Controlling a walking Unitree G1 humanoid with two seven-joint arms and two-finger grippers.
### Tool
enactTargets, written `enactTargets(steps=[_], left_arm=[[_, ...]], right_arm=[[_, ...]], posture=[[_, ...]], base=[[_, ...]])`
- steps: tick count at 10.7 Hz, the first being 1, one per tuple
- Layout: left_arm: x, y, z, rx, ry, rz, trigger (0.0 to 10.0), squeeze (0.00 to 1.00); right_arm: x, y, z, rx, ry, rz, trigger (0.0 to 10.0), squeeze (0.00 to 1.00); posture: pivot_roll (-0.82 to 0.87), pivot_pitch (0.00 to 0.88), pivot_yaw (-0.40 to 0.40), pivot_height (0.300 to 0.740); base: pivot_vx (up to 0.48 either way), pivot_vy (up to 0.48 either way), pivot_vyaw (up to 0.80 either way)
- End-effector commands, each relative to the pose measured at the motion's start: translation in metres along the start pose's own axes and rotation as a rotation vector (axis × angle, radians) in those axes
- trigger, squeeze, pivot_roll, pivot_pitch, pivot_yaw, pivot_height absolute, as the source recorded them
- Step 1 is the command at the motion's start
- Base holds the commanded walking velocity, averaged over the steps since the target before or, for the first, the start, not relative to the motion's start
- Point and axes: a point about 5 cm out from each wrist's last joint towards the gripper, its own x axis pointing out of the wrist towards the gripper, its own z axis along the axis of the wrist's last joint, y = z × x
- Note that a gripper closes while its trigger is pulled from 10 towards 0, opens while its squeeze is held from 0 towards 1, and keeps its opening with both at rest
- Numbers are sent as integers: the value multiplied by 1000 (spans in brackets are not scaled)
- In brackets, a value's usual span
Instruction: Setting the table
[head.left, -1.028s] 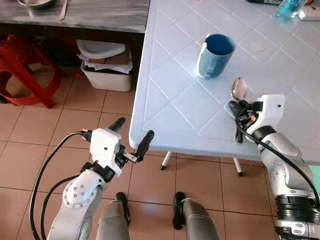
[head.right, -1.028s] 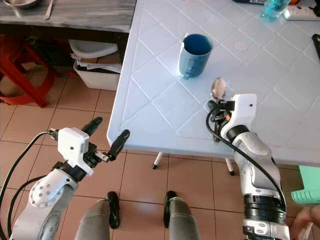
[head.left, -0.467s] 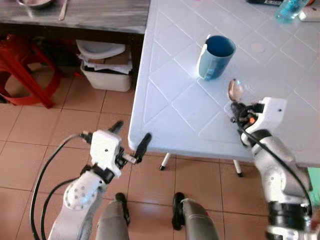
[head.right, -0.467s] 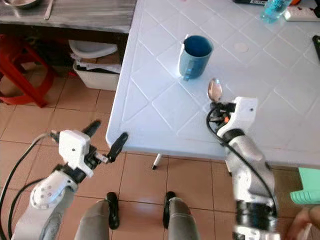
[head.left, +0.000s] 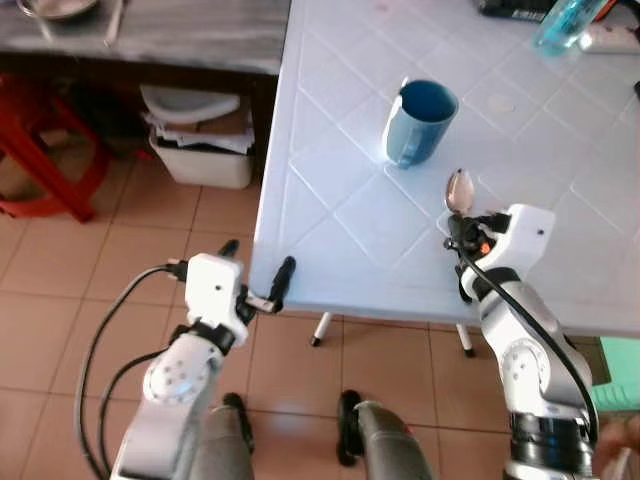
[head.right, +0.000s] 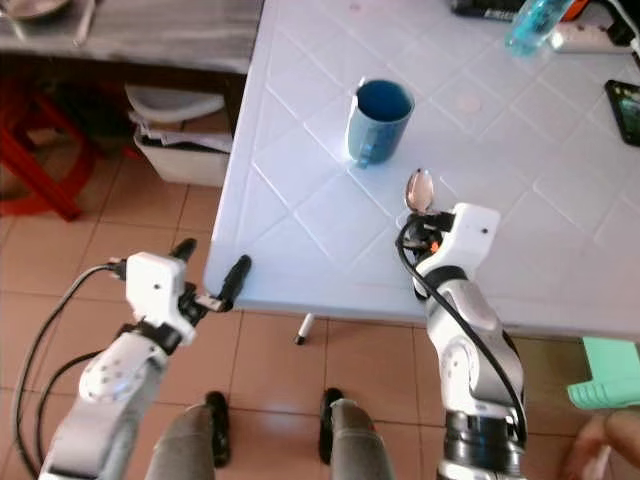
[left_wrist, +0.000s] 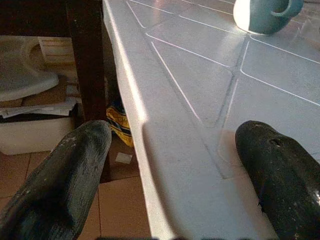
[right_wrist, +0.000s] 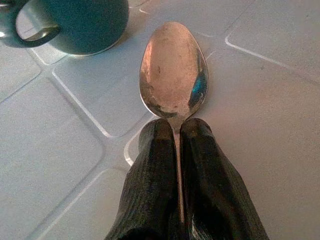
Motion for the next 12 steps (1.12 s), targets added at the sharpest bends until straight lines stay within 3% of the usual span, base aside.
enactTargets(steps=[1, 7, 12], left_arm=[[-3, 7, -7, 14, 36, 39, 10000, 0], [4, 8, -4, 12, 16, 66, 10000, 0], [6, 10, -2, 33, 0, 70, 10000, 0]], right_arm=[[-3, 7, -42, 24, 195, 17, 0, 0], [14, 21, -28, 41, 113, 60, 0, 0], [16, 25, 13, -103, -166, 65, 0, 0]], posture=[[-26, 249, -52, 740], [-23, 233, -44, 740], [-24, 239, -40, 740]], base=[[0, 480, 0], [0, 480, 0], [0, 480, 0]])
